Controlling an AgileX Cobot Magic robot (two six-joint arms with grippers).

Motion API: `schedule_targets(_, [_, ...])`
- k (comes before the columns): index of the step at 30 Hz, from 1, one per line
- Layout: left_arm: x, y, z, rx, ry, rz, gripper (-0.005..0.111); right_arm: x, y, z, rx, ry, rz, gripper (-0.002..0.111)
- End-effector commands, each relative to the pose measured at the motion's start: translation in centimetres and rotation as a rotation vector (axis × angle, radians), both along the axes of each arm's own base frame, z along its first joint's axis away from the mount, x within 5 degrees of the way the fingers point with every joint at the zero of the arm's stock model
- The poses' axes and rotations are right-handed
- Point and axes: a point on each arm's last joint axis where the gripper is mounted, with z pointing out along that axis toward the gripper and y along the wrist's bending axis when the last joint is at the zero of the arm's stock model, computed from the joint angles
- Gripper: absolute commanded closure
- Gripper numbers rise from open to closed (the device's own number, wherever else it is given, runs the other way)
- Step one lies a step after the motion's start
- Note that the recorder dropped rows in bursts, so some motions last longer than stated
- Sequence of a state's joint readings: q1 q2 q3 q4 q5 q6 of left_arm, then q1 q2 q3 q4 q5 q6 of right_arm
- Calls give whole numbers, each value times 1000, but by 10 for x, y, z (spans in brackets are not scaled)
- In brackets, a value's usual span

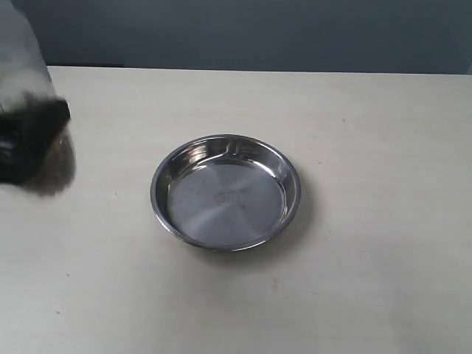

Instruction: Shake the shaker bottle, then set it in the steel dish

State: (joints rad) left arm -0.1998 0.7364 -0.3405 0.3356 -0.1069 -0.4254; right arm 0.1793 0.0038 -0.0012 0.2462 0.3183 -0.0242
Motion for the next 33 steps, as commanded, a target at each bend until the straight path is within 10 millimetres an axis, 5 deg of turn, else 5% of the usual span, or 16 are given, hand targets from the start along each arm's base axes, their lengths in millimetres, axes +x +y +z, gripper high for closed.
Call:
schedule_targets(1, [2, -5, 5, -66, -53, -29, 106, 0, 0, 1, 0, -13, -1, 109])
schedule_targets(4, [-5, -10, 53, -35, -340, -108, 106, 0, 0, 1, 0, -13, -1, 109])
schedule_targets(6, [-3, -7, 63, 26, -325, -80, 106, 0, 0, 1, 0, -13, -1, 109])
schedule_targets(12, [15, 8, 11, 189, 159, 66, 106, 0, 0, 1, 0, -13, -1, 109])
schedule_targets(18, [21, -3, 33, -91, -48, 18, 106, 0, 0, 1, 0, -13, -1, 109])
schedule_targets(23, [17, -15, 30, 75, -56, -90, 106, 0, 0, 1, 0, -13, -1, 109])
schedule_targets(27, [17, 10, 11, 231, 148, 83, 106, 0, 0, 1, 0, -13, -1, 109])
schedule_targets(33, [20, 36, 14, -27, 145, 313, 106, 0, 0, 1, 0, -13, -1, 109])
